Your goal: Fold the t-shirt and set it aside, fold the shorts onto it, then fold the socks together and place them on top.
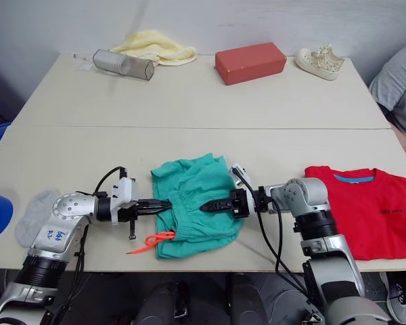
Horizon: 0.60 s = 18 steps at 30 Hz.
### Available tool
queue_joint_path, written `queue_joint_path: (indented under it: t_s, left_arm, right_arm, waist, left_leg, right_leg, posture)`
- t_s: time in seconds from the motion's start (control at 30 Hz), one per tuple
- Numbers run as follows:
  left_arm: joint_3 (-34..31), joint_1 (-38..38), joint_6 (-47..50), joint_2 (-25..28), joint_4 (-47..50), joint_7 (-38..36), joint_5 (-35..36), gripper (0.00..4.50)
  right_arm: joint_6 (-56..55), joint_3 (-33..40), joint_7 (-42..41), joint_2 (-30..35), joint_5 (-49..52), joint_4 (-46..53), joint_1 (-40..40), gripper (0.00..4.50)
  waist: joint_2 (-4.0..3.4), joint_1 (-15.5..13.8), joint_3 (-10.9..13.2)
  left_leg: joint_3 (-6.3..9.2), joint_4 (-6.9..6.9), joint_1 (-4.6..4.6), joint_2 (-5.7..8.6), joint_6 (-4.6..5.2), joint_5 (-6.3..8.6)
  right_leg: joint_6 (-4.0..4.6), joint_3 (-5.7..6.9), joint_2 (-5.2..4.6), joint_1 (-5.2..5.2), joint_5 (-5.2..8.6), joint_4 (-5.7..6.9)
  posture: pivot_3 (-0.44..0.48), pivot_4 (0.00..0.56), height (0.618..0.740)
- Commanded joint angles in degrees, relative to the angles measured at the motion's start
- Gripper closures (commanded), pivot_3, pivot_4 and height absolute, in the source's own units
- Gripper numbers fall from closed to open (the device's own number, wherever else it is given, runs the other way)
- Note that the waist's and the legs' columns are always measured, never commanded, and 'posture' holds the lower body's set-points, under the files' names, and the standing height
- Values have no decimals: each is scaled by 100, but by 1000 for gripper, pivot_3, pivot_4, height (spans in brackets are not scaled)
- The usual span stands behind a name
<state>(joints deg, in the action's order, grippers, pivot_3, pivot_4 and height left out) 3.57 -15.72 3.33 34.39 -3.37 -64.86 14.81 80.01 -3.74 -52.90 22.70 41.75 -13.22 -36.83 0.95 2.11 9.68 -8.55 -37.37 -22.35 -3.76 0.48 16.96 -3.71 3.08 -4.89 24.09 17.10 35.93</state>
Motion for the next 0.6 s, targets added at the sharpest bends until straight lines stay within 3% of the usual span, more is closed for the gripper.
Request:
queue_joint_path:
  t_s: [0.03,0.27,0.6]
  left_arm:
    - [-72,-106,-33,-113,18,-31,237,4500]
    - [-269,-351,348,-444,282,-34,890,4500]
    - [292,-979,37,-891,-314,-261,562,4500]
  right_arm:
    - [120,452,337,27,108,268,158,3301]
    - [679,1942,1016,166,612,989,381,3327]
    - [553,1638,1653,0,393,1461,1087,3328]
  waist:
    - [0,-24,0]
    - [-2,-52,2]
    - [-3,-20,2]
  left_leg:
    - [0,1,0,0,0,0]
    - [0,-8,-63,11,-12,-26]
    - [-9,-12,-59,0,4,-27]
  right_leg:
    - [0,0,-1,0,0,-1]
    - [-14,6,-7,55,-8,6]
    - [-23,9,33,55,-18,6]
  posture:
    - [0,150,740]
    - [0,150,740]
    - [0,150,740]
